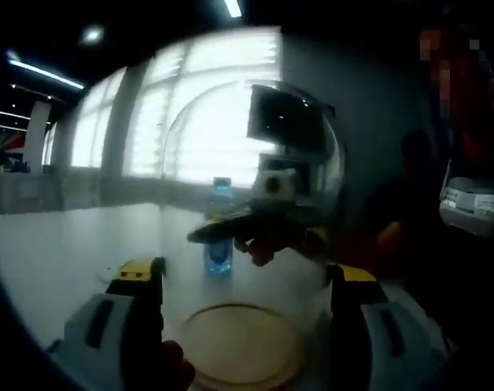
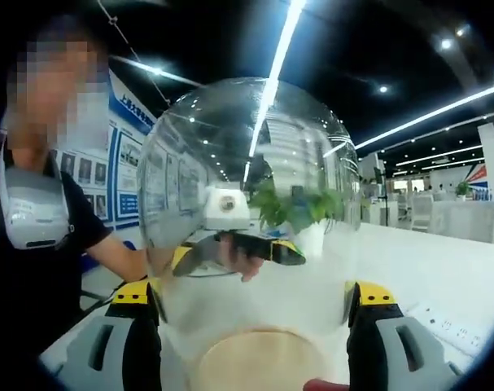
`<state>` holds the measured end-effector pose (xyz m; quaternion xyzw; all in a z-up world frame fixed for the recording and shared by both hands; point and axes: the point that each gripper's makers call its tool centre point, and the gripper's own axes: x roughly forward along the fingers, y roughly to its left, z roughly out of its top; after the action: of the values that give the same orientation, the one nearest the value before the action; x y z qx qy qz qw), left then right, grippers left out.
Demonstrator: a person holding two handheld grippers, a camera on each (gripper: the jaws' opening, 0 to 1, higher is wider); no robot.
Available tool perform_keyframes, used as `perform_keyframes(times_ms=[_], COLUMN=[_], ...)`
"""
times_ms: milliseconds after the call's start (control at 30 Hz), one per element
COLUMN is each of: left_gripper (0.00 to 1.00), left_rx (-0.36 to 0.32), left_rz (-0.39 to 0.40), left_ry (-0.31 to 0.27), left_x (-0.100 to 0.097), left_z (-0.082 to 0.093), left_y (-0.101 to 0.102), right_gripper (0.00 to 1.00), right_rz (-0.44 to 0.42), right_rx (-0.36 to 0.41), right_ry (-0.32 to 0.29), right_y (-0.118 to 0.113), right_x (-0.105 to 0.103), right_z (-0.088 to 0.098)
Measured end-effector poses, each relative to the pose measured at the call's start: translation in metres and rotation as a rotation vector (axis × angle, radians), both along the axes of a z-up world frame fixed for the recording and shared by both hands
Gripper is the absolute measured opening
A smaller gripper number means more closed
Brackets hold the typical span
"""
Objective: Open the cover put in the Mizone put the cover back on
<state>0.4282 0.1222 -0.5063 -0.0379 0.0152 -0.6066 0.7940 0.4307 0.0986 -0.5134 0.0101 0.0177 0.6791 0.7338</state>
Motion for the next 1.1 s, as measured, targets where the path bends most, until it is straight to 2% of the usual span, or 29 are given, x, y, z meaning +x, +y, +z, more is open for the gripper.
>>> perform_keyframes(times_ms=[133,233,533,633,667,967,1100], left_gripper=[0.74,0.74,0.75,0.75,0.75,0.75,0.74], left_rx=[0.049,0.066,0.045,-0.004,-0.011,0.034,-0.002], left_rz=[0.001,0.004,0.004,0.004,0.007,0.030,0.038], left_ry=[-0.066,-0.074,-0.041,-0.006,-0.009,-0.004,0.000], left_x=[0.000,-0.001,0.001,0.003,0.004,0.002,0.002], left_z=[-0.005,-0.005,-0.002,0.001,0.001,0.004,0.017], left_y=[0.000,-0.001,-0.002,-0.003,-0.002,-0.005,-0.005], right_gripper=[0.90,0.90,0.90,0.90,0.90,0.90,0.90], right_rz=[0.000,0.000,-0.005,-0.011,-0.015,-0.016,-0.022], right_rx=[-0.014,-0.009,0.021,0.003,-0.004,0.000,0.036], right_ry=[0.008,0.014,0.006,0.000,0.002,-0.017,-0.005], right_y=[0.001,0.000,0.002,0.004,0.004,0.004,0.001], right_x=[-0.001,0.000,-0.001,0.000,0.001,-0.002,-0.003], right_z=[-0.001,-0.001,0.000,0.000,0.000,0.003,0.015])
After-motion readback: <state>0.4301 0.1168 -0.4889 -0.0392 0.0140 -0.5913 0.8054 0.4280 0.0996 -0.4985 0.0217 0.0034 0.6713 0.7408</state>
